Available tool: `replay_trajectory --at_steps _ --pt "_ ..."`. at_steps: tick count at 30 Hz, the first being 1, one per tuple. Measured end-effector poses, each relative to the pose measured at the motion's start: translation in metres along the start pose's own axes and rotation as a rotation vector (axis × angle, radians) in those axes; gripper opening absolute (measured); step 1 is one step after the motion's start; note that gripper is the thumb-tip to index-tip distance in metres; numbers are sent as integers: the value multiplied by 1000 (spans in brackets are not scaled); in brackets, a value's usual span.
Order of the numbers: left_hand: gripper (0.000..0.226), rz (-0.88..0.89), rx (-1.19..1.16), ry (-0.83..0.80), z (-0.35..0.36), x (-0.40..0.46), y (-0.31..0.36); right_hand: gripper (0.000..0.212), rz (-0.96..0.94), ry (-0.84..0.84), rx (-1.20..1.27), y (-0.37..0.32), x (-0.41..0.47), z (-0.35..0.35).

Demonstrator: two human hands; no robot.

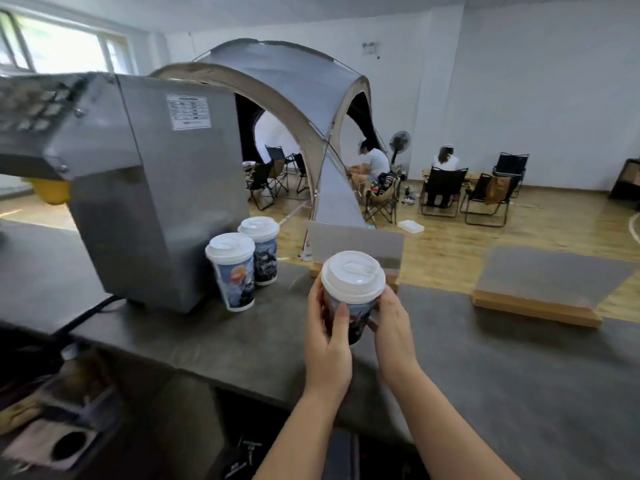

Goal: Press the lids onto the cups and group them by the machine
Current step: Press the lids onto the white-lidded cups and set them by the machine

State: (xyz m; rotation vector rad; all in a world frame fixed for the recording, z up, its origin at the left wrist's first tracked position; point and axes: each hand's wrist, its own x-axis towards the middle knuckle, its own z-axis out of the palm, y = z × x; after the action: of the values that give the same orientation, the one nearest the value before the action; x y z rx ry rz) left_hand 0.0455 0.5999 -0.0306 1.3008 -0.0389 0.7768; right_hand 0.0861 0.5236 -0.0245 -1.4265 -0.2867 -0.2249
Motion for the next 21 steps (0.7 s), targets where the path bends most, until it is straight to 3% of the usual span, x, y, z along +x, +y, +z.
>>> replay_trajectory --at_steps 10,21 --pt "74 77 294 266 -149 40 15 18 96 -343 153 16 -15 157" --pt "80 22 450 330 -191 72 7 21 204 -368 206 38 -8 206"
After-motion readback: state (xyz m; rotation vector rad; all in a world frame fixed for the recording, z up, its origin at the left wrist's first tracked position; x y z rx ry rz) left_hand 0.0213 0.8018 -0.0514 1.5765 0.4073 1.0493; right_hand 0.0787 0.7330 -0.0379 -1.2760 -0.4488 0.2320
